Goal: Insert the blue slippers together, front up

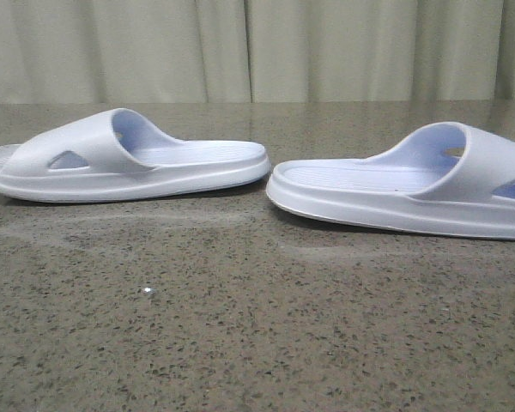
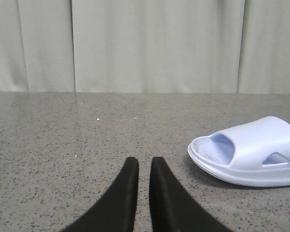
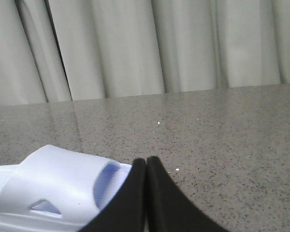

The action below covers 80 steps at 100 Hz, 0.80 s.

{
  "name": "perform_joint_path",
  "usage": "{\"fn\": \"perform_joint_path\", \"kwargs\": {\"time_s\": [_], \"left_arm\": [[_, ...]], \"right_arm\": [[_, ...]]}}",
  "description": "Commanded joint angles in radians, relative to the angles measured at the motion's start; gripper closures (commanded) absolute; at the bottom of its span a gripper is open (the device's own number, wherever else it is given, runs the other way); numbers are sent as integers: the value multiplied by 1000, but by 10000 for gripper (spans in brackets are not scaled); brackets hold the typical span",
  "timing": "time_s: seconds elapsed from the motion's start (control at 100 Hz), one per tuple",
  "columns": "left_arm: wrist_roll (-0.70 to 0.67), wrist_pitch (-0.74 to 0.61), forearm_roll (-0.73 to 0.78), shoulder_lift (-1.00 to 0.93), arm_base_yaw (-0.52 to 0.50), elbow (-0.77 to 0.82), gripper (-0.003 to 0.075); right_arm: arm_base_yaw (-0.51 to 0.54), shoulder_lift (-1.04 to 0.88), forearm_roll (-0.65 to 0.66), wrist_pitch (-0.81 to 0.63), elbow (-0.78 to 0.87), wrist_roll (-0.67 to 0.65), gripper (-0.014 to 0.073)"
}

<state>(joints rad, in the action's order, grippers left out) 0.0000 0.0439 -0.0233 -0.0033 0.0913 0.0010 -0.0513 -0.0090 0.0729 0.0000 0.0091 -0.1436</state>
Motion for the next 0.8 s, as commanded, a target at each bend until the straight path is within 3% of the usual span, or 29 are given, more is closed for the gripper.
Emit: {"fn": "perform_joint_path", "kwargs": {"time_s": [0.0, 0.79], "left_arm": [[-8, -68, -7, -31, 8, 9, 704], [-8, -68, -7, -31, 48, 9, 704]], "right_arm": [[6, -21, 9, -77, 22, 1, 701], [6, -21, 9, -77, 22, 1, 701]]}}
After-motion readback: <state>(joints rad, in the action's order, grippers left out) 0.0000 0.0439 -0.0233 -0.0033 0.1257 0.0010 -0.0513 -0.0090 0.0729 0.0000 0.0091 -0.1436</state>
